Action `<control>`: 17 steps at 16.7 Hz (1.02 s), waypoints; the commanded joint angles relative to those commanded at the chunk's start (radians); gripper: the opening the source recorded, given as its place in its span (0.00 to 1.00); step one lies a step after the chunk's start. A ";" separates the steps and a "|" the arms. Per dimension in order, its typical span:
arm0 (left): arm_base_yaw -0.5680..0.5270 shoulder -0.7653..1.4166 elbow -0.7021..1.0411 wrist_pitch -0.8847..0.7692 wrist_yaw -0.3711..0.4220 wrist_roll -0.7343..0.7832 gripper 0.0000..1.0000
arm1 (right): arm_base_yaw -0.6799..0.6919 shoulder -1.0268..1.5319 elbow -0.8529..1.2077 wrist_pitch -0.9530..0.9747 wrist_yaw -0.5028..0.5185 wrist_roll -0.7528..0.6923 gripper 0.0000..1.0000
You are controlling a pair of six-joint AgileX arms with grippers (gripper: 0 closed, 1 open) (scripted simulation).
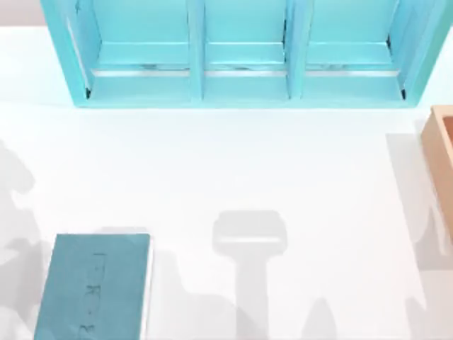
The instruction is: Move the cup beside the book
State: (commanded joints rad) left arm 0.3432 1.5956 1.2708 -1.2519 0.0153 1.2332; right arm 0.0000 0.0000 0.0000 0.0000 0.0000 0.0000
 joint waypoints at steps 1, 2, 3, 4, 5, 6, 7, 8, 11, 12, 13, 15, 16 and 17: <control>-0.026 -0.035 -0.026 -0.016 0.002 -0.114 0.00 | 0.000 0.000 0.000 0.000 0.000 0.000 1.00; -0.053 -0.070 -0.053 -0.031 0.005 -0.230 0.00 | 0.000 0.000 0.000 0.000 0.000 0.000 1.00; -0.079 -0.106 -0.080 -0.046 0.007 -0.346 0.00 | 0.000 0.000 0.000 0.000 0.000 0.000 1.00; -0.105 -0.141 -0.106 -0.060 0.009 -0.461 0.00 | 0.000 0.000 0.000 0.000 0.000 0.000 1.00; -0.131 -0.177 -0.130 -0.073 0.011 -0.572 0.00 | 0.000 0.000 0.000 0.000 0.000 0.000 1.00; -0.155 -0.212 -0.154 -0.085 0.013 -0.677 0.00 | 0.000 0.000 0.000 0.000 0.000 0.000 1.00; -0.179 -0.247 -0.177 -0.095 0.015 -0.774 0.00 | 0.000 0.000 0.000 0.000 0.000 0.000 1.00; -0.202 -0.281 -0.197 -0.104 0.016 -0.860 0.00 | 0.000 0.000 0.000 0.000 0.000 0.000 1.00; -0.258 -0.370 -0.247 -0.122 0.017 -1.057 0.00 | 0.000 0.000 0.000 0.000 0.000 0.000 1.00; -0.272 -0.393 -0.258 -0.125 0.017 -1.101 0.00 | 0.000 0.000 0.000 0.000 0.000 0.000 1.00; -0.283 -0.411 -0.267 -0.128 0.016 -1.135 0.00 | 0.000 0.000 0.000 0.000 0.000 0.000 1.00; -0.295 -0.431 -0.277 -0.131 0.016 -1.170 0.00 | 0.000 0.000 0.000 0.000 0.000 0.000 1.00; -0.296 -0.433 -0.277 -0.131 0.016 -1.173 0.00 | 0.000 0.000 0.000 0.000 0.000 0.000 1.00; -0.296 -0.433 -0.277 -0.131 0.016 -1.173 0.00 | 0.000 0.000 0.000 0.000 0.000 0.000 1.00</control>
State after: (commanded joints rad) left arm 0.0470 1.1628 0.9934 -1.3831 0.0311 0.0606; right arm 0.0000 0.0000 0.0000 0.0000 0.0000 0.0000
